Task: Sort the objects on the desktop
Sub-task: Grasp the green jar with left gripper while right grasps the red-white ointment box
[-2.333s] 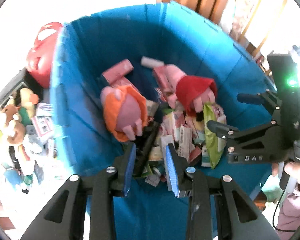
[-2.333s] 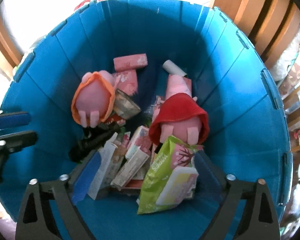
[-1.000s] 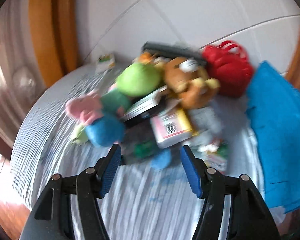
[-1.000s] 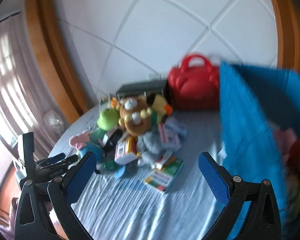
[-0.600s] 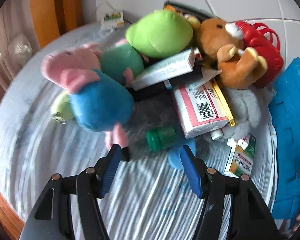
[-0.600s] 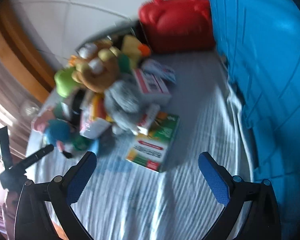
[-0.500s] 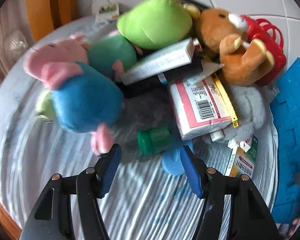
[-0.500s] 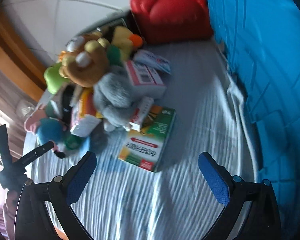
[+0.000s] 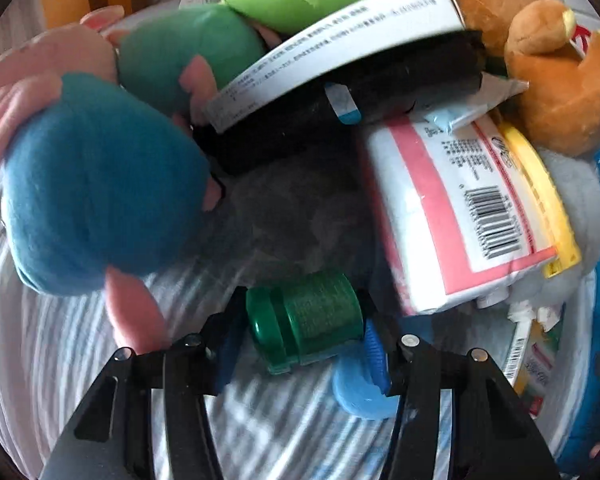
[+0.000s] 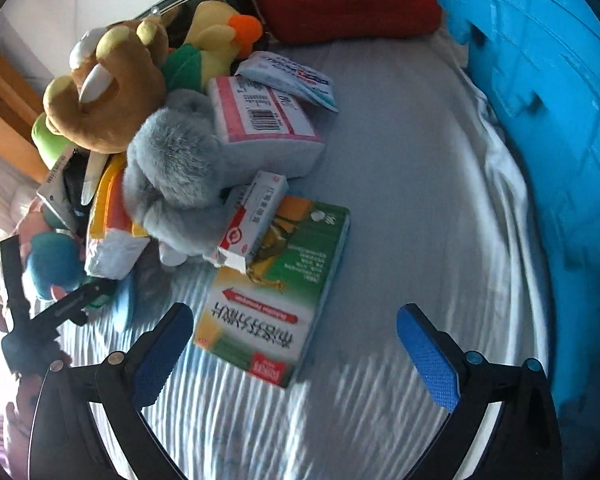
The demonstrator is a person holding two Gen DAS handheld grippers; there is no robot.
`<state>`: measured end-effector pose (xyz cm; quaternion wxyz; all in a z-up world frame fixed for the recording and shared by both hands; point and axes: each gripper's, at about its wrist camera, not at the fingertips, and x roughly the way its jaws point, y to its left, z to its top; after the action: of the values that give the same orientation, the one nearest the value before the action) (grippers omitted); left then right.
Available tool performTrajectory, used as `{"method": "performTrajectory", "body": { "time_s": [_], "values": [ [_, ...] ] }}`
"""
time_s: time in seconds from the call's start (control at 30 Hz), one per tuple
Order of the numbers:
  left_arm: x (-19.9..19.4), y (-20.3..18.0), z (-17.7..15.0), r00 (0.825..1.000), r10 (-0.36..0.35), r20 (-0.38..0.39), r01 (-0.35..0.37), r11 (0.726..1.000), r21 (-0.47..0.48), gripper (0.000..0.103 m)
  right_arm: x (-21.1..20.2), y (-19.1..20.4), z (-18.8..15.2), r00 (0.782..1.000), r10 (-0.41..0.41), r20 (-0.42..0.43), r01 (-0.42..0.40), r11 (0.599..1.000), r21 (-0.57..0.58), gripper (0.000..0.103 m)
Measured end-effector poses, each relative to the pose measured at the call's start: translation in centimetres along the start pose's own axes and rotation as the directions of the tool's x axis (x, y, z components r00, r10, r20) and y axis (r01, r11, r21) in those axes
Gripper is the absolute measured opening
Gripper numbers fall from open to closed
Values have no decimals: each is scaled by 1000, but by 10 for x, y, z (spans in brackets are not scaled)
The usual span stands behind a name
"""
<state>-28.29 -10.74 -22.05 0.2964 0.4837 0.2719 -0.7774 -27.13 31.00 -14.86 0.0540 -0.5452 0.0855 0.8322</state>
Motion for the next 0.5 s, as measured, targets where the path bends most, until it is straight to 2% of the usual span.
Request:
{"method": "performTrajectory", "body": {
  "time_s": [0.13, 0.23, 0.3, 0.33, 0.37, 0.5],
  "values": [
    [-8, 3, -3, 1000, -3, 14, 3, 1000, 21, 51, 19, 8, 13, 999, -50, 13, 50, 999, 2, 103],
    [-17, 5, -6, 999, 5, 33, -6, 999, 39, 51, 35, 7, 26, 999, -35, -24, 36, 999, 37, 103],
    [-20, 7, -7, 999, 5, 32, -7, 999, 45, 51, 43, 10, 34, 998, -45, -35, 47, 998, 37, 95],
    [-20, 8, -7, 1000, 0, 29, -1, 999, 40, 51, 46, 13, 37, 998, -58, -39, 59, 998, 24, 82],
    [-20, 9, -8, 1000, -3, 27, 2, 999, 37, 51, 50, 16, 39, 997, -67, -44, 68, 998, 10, 76],
    [-17, 10, -10, 1000, -10, 10, 10, 999, 33, 51, 62, 29, 44, 996, -74, -56, 73, 997, -24, 76]
  ]
}}
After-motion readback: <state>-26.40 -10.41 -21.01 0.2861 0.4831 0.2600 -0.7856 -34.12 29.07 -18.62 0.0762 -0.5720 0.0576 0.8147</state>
